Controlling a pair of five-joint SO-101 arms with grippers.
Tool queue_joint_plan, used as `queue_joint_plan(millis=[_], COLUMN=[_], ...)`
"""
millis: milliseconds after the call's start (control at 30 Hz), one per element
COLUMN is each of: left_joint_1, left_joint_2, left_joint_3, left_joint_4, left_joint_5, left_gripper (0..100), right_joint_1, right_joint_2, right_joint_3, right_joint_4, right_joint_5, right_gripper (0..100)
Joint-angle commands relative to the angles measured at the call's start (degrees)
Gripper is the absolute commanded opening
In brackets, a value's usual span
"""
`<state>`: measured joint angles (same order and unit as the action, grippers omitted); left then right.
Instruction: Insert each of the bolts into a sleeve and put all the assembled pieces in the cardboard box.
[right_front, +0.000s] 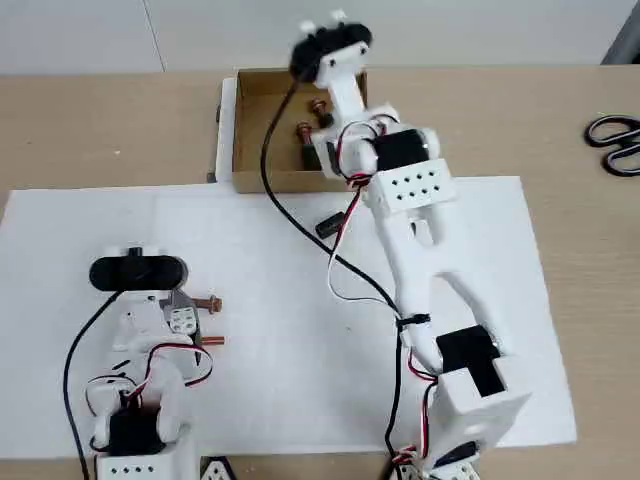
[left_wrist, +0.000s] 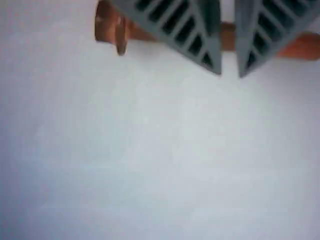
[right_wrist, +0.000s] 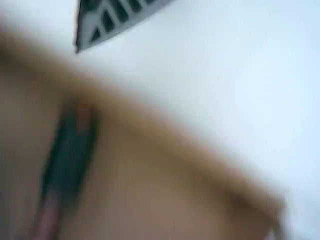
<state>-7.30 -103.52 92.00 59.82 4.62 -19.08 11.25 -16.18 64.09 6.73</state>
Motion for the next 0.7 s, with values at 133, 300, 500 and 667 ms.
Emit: queue_joint_plan(millis=[133,300,500,667], left_joint_1=[-0.35,-0.35,-0.35,-0.26], left_joint_2=[-0.53,-0.53,-0.53,-0.53], left_joint_3=[-3.03,-3.03,-3.03,-2.95], left_joint_4=[0.35,0.35,0.35,0.35], left_joint_5=[0.88,0.97,3.78,6.15], left_gripper=[1,1,1,1], right_joint_1=[3.12,5.23,6.99,8.75], right_joint_2=[-2.95,-2.95,-1.98,0.84], right_joint_3=[-2.55,-2.55,-2.46,-2.55], right_joint_4=[16.13,19.56,21.41,21.23], right_joint_5=[0.18,0.18,0.79,9.49], right_gripper=[25.2,25.2,25.2,25.2])
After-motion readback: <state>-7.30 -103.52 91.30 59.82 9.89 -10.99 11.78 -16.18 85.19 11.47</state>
